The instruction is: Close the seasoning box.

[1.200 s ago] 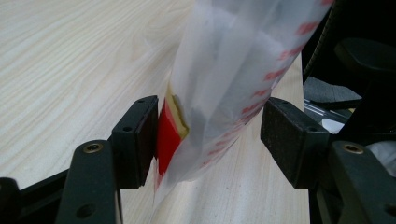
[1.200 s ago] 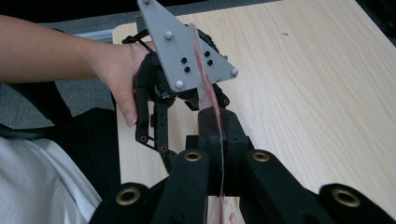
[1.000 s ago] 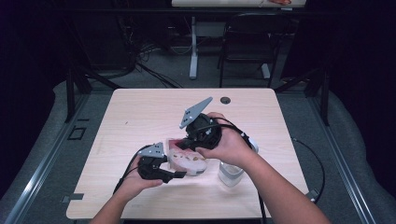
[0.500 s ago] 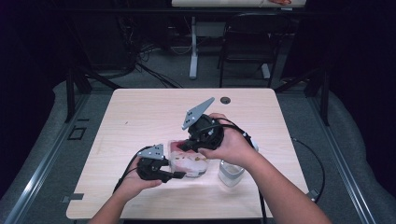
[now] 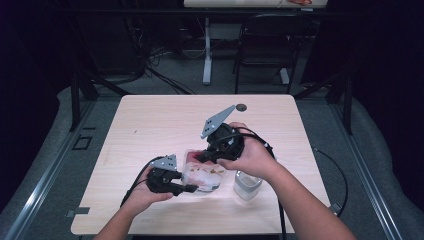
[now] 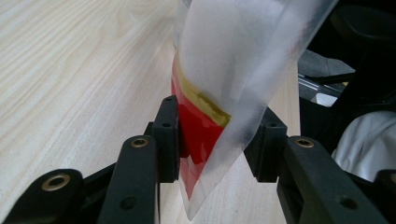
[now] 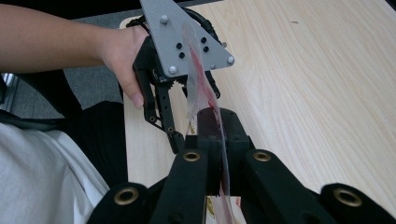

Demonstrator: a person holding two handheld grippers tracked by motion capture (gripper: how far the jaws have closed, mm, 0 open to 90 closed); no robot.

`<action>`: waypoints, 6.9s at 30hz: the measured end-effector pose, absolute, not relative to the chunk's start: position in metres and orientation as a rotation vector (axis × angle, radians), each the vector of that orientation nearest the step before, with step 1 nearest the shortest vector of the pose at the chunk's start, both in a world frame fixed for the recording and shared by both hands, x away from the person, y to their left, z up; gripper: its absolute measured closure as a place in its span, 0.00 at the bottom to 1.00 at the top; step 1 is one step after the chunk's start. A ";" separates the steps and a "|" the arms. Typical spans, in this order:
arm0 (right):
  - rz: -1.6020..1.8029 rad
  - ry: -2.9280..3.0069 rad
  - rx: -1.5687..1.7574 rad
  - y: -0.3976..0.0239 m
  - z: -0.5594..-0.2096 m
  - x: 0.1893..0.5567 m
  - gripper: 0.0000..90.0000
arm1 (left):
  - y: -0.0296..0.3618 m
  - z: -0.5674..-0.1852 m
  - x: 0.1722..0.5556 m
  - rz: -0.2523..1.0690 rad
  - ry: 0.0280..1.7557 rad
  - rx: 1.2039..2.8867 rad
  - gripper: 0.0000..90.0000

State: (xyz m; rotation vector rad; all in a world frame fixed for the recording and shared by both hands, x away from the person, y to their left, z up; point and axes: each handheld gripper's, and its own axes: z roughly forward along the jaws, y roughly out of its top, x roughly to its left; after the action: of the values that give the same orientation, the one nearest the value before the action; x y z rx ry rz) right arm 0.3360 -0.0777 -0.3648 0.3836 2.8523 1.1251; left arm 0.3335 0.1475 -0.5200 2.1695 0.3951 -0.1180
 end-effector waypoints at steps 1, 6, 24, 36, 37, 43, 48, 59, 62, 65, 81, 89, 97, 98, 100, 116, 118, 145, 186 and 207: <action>1.123 2.851 0.387 -0.078 -0.365 0.336 0.99 | 0.147 -0.520 0.333 -0.116 0.393 2.174 0.69; 1.135 2.833 0.411 -0.086 -0.366 0.335 0.96 | 0.146 -0.519 0.333 -0.110 0.398 2.206 0.69; 1.240 2.769 0.456 -0.108 -0.378 0.332 0.96 | 0.144 -0.525 0.334 -0.106 0.412 2.281 0.70; 1.300 2.733 0.512 -0.122 -0.390 0.333 1.00 | 0.144 -0.521 0.333 -0.074 0.423 2.308 0.70; 1.313 2.725 0.516 -0.124 -0.390 0.333 1.00 | 0.144 -0.520 0.333 -0.074 0.423 2.307 0.70; 1.379 2.686 0.524 -0.134 -0.398 0.331 1.00 | 0.144 -0.513 0.330 -0.070 0.424 2.340 0.70; 1.466 2.639 0.556 -0.147 -0.404 0.330 1.00 | 0.143 -0.503 0.329 -0.039 0.428 2.372 0.71; 1.482 2.596 0.560 -0.159 -0.417 0.330 1.00 | 0.137 -0.490 0.329 -0.004 0.458 2.473 0.71; 1.470 2.591 0.560 -0.161 -0.418 0.329 1.00 | 0.135 -0.489 0.328 -0.002 0.466 2.470 0.71; 1.481 2.584 0.569 -0.164 -0.419 0.328 1.00 | 0.134 -0.487 0.327 0.000 0.470 2.482 0.71; 1.529 2.595 0.592 -0.167 -0.424 0.327 1.00 | 0.143 -0.479 0.327 -0.073 0.459 2.468 0.72; 1.551 2.588 0.609 -0.168 -0.427 0.327 1.00 | 0.145 -0.473 0.326 -0.070 0.463 2.482 0.72; 1.553 2.591 0.617 -0.170 -0.428 0.327 1.00 | 0.148 -0.465 0.326 -0.066 0.469 2.482 0.72; 1.555 2.592 0.617 -0.171 -0.429 0.327 1.00 | 0.148 -0.464 0.326 -0.066 0.469 2.483 0.72; 1.560 2.590 0.625 -0.172 -0.429 0.327 1.00 | 0.149 -0.462 0.326 -0.066 0.470 2.483 0.73; 1.508 2.599 0.664 -0.176 -0.435 0.329 1.00 | 0.152 -0.446 0.329 -0.045 0.483 2.472 0.74; 1.508 2.601 0.667 -0.177 -0.435 0.330 1.00 | 0.152 -0.445 0.330 -0.042 0.484 2.468 0.75; 1.513 2.597 0.687 -0.184 -0.437 0.331 0.99 | 0.149 -0.430 0.333 -0.043 0.480 2.480 0.77; 1.535 2.530 0.721 -0.200 -0.427 0.328 0.99 | 0.137 -0.398 0.337 -0.012 0.461 2.501 0.80; 1.537 2.524 0.737 -0.206 -0.427 0.330 0.98 | 0.129 -0.385 0.340 0.002 0.438 2.527 0.81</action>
State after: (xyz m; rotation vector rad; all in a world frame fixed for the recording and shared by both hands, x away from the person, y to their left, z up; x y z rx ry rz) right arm 0.3295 -0.2060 -0.4273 0.7366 2.5239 1.5368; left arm 0.3400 0.1292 -0.3850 2.5273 0.4380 0.0023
